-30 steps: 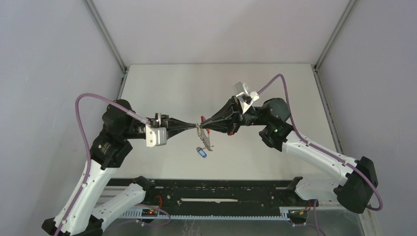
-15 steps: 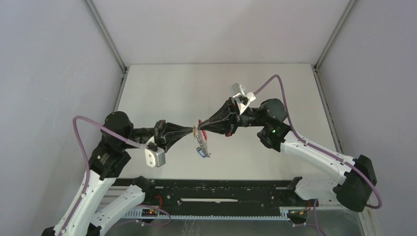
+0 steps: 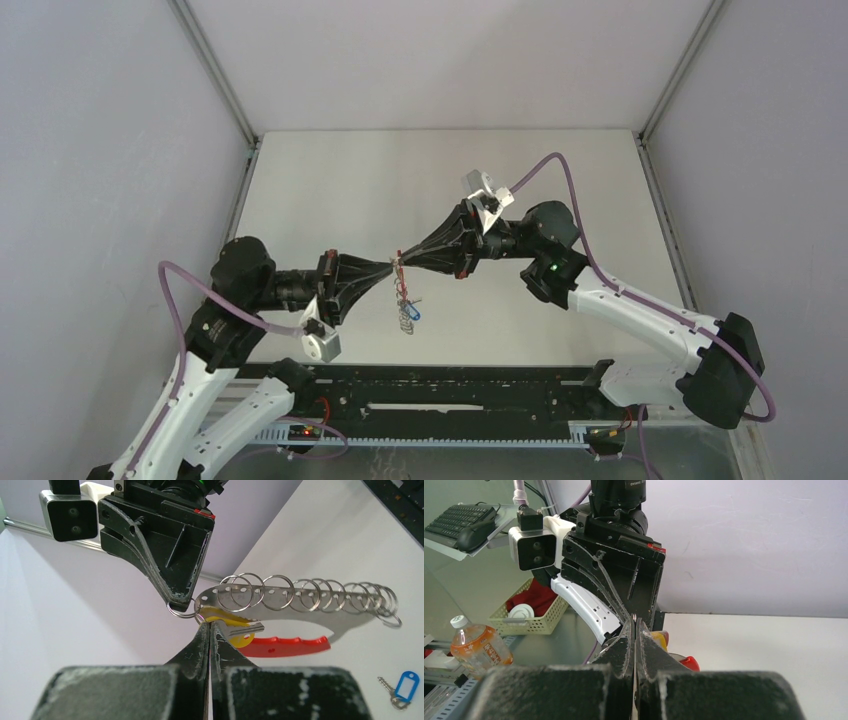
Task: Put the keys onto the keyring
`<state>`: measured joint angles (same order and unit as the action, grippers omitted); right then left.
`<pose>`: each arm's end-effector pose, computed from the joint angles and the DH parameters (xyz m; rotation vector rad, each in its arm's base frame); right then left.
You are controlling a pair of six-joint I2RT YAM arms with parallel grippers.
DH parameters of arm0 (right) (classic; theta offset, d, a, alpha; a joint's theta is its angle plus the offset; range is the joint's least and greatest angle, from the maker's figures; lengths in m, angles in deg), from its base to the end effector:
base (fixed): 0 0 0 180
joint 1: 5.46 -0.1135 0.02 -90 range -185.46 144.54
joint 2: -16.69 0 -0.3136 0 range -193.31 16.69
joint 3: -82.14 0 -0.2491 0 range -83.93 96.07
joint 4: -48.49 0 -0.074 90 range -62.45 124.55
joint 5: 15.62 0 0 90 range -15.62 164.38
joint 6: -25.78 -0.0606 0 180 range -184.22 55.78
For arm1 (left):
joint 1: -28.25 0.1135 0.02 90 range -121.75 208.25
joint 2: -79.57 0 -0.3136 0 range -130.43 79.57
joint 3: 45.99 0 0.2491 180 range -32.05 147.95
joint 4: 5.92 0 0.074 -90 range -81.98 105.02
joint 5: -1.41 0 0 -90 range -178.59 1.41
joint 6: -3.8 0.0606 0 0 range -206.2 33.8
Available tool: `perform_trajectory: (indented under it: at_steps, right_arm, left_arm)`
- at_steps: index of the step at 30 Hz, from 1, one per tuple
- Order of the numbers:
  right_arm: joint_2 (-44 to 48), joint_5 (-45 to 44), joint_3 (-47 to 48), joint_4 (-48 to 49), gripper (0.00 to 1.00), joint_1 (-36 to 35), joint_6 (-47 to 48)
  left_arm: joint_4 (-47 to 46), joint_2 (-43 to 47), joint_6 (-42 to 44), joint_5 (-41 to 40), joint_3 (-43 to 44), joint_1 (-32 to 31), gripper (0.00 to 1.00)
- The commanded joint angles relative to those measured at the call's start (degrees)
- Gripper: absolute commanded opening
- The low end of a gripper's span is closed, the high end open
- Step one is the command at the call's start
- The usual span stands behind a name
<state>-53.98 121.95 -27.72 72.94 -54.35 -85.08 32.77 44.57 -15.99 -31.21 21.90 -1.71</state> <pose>0.1440 0.2331 0.4537 -1.0838 0.9711 1.4947 0.0424 -0.0834 0.4179 1.5877 0.3842 -0.2972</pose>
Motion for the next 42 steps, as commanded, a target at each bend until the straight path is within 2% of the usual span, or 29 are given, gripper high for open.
perform_trajectory:
  at_steps: [1,4,6,9,11,12,15,19,24,28,33,42]
  right_arm:
    - [0.01,-3.02,2.68,1.95,0.00,-0.40,1.44]
    - [-0.08,-3.31,2.66,1.45,0.00,-0.51,2.01]
    - [0.05,-3.36,2.66,1.29,0.00,-0.51,2.28]
    - [0.79,-3.41,2.63,0.50,0.00,-0.22,3.35]
    - [1.74,-3.17,2.61,-0.06,0.00,0.22,3.97]
    - [2.17,-2.92,2.61,-0.38,0.00,0.52,4.29]
    - [3.70,-1.86,2.65,-2.00,0.00,1.33,5.58]
    - [5.62,0.07,2.63,-6.23,0.00,2.00,8.34]
    - [7.07,2.94,2.68,-9.48,0.00,2.71,11.19]
    - [7.10,5.04,4.06,-13.86,0.00,3.00,13.93]
    - [6.60,5.44,5.98,-18.14,0.00,2.96,15.98]
    - [4.80,3.18,7.74,-21.02,0.00,1.00,18.15]
  left_arm:
    - [0.23,-0.24,2.72,2.09,-0.52,-0.73,0.00]
    - [0.21,-0.69,0.63,2.36,0.34,-0.81,0.02]
    - [0.21,-0.83,-1.55,2.47,0.85,-0.78,0.13]
    - [-0.11,-1.14,-7.67,1.52,2.09,-0.72,0.24]
    - [-1.84,-1.48,-14.93,-0.09,2.50,-0.60,0.32]
    - [-3.48,-1.82,-21.67,-1.22,2.59,-0.51,0.36]
    - [-6.46,-2.69,-34.09,-3.42,3.17,0.01,0.52]
    - [-7.23,-3.92,-44.25,-3.25,4.14,0.86,0.59]
    - [-7.30,-6.73,-52.82,2.44,6.67,2.26,0.60]
    - [-9.63,-10.24,-59.51,6.45,8.98,3.07,0.54]
    - [-9.60,-12.75,-61.19,11.71,10.61,3.15,0.46]
    - [-9.52,-12.89,-61.07,11.99,10.70,3.15,0.37]
